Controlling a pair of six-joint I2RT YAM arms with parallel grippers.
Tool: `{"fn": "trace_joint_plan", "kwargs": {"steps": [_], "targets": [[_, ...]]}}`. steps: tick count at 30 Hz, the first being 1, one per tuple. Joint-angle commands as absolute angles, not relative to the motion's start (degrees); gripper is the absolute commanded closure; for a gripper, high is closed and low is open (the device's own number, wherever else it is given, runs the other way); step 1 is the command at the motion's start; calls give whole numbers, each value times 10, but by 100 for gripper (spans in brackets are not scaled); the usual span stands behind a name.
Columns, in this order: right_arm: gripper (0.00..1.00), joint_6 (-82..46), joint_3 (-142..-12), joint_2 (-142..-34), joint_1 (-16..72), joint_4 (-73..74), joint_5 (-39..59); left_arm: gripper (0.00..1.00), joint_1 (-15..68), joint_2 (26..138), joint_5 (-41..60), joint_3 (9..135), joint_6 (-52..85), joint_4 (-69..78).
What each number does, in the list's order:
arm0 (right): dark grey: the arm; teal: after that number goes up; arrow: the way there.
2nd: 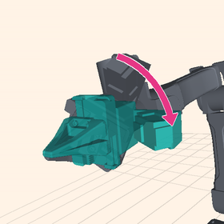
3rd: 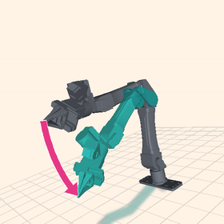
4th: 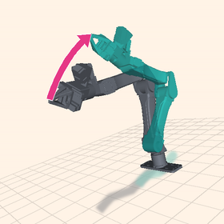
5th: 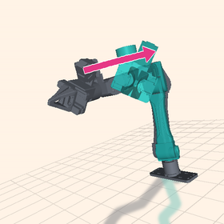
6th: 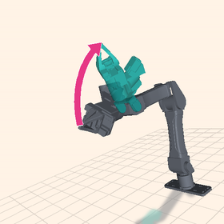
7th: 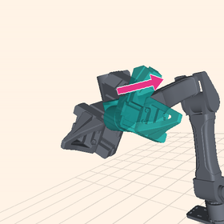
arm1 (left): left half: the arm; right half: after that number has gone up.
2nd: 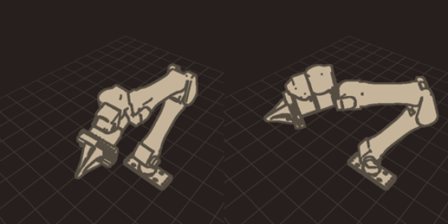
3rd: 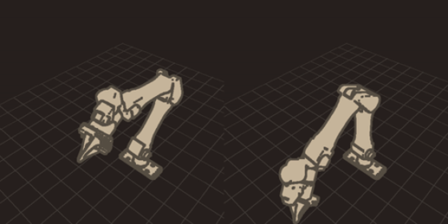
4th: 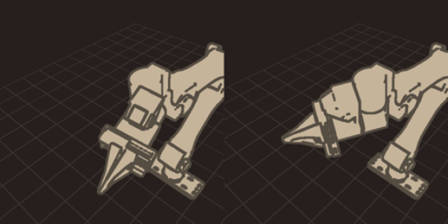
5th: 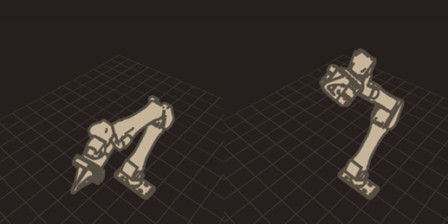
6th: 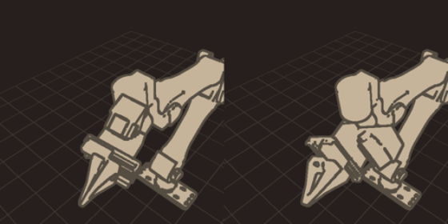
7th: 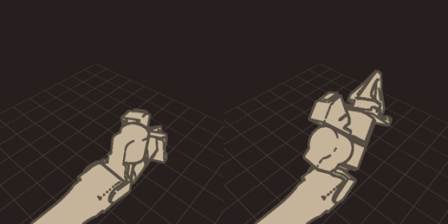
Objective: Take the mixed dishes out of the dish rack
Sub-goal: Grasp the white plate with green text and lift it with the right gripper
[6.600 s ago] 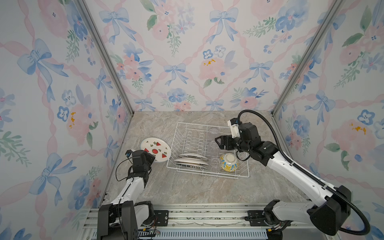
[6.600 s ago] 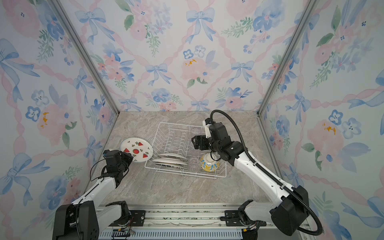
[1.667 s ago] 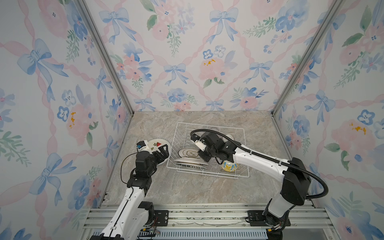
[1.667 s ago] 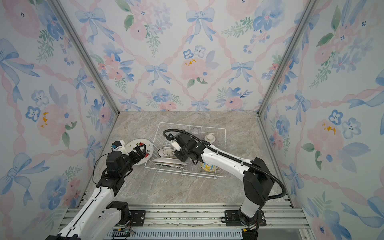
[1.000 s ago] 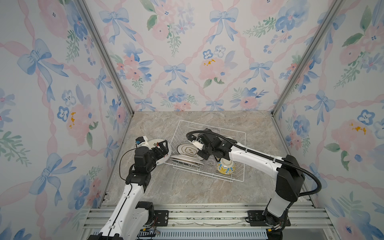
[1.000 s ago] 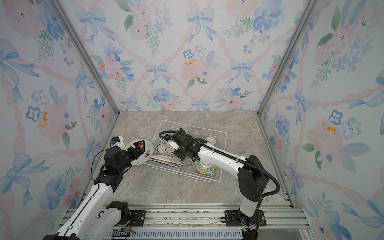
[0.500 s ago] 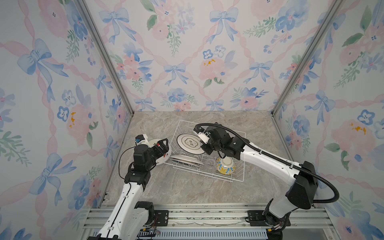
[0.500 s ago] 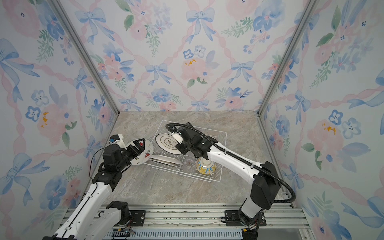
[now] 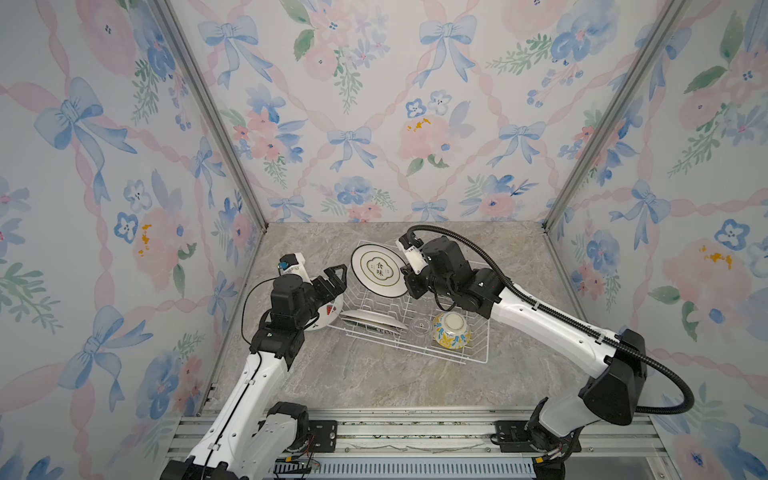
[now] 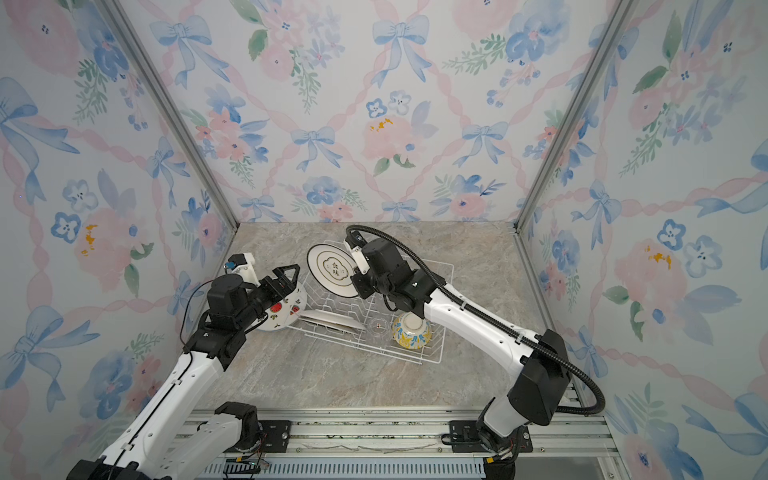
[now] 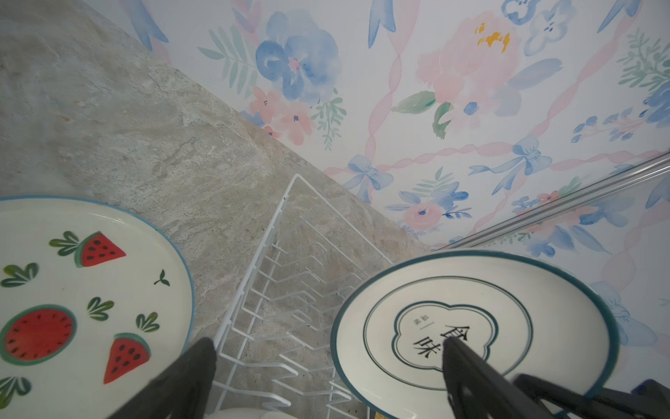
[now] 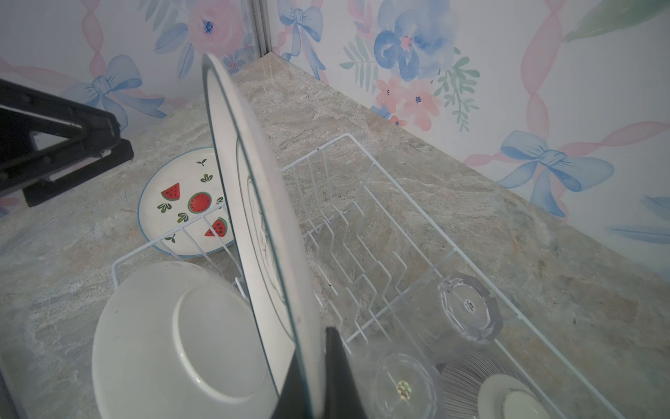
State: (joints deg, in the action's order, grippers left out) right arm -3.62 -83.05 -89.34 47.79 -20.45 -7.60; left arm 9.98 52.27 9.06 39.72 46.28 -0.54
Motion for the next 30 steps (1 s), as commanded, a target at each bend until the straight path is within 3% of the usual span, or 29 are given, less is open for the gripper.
{"fn": "trace_joint_plan", "kwargs": {"steps": [1, 17, 30], "targets": [[100, -124, -857, -875, 453, -162, -97, 2, 114, 539, 93, 417, 462, -10], [100, -385, -839, -857, 334, -89, -11, 2, 186, 680, 70, 557, 468, 34], [100, -494, -782, -800, 310, -50, 53, 2, 259, 732, 100, 545, 512, 167]]}}
